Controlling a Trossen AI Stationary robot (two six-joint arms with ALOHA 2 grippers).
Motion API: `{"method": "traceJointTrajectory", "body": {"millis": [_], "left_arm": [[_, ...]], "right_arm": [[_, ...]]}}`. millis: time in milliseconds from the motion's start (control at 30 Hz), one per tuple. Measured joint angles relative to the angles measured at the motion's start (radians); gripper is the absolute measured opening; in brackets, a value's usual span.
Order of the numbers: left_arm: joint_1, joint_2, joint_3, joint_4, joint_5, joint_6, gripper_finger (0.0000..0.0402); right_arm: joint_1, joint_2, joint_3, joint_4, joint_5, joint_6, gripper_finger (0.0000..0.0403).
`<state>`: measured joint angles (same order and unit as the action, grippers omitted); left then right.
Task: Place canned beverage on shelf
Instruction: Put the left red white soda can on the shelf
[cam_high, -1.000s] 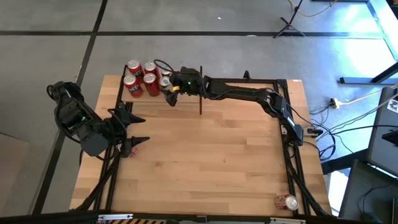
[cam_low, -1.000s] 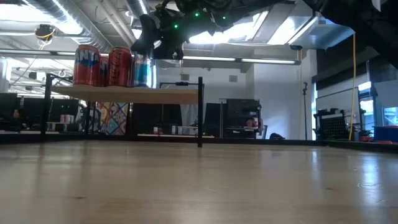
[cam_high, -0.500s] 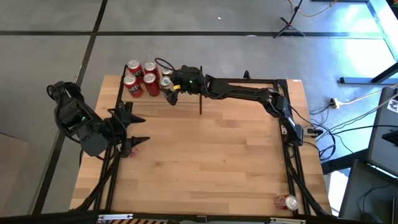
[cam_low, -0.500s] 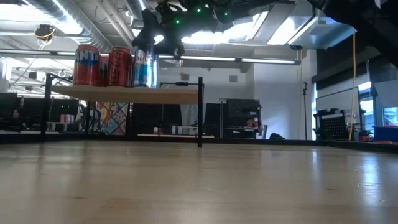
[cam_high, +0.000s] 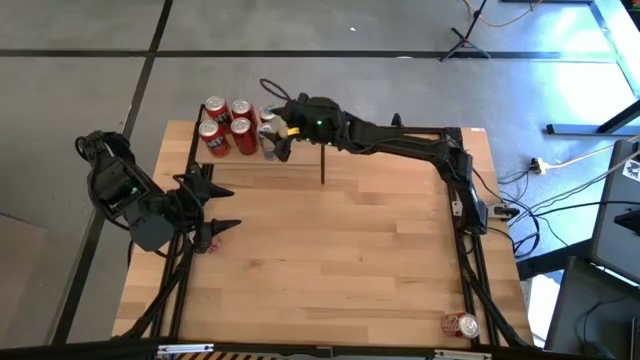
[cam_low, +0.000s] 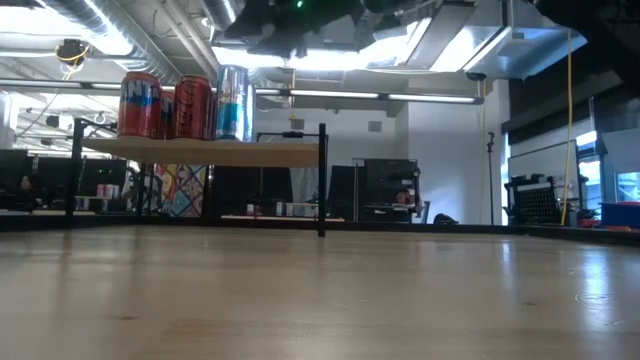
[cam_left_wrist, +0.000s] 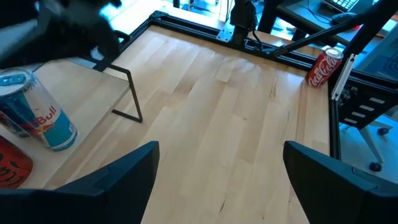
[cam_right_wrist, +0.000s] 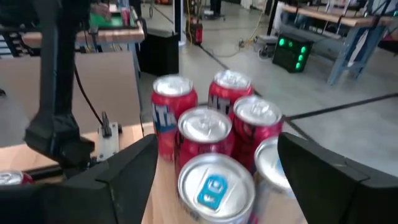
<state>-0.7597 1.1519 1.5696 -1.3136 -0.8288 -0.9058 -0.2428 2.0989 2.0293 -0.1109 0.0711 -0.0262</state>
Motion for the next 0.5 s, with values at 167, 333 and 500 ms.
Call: {"method": "traceJointTrajectory", "body": {"millis": [167,333,500], "left_arm": [[0.000,0.000,0.000,0.004,0.000,0.000,0.0331],[0.000,0.000,0.000,0.005,0.004,0.000,0.0331],[0.000,0.000,0.000,0.005,0.008,0.001,0.0331]], "right_arm": [[0.001,-0.080,0.000,-0.044,-0.002,-0.009,0.0319],[0.010,-0.174,0.000,-0.208,-0.020,-0.009,0.0319],[0.042,-0.265,0.001,-0.411,-0.040,-0.033,0.0319]]}}
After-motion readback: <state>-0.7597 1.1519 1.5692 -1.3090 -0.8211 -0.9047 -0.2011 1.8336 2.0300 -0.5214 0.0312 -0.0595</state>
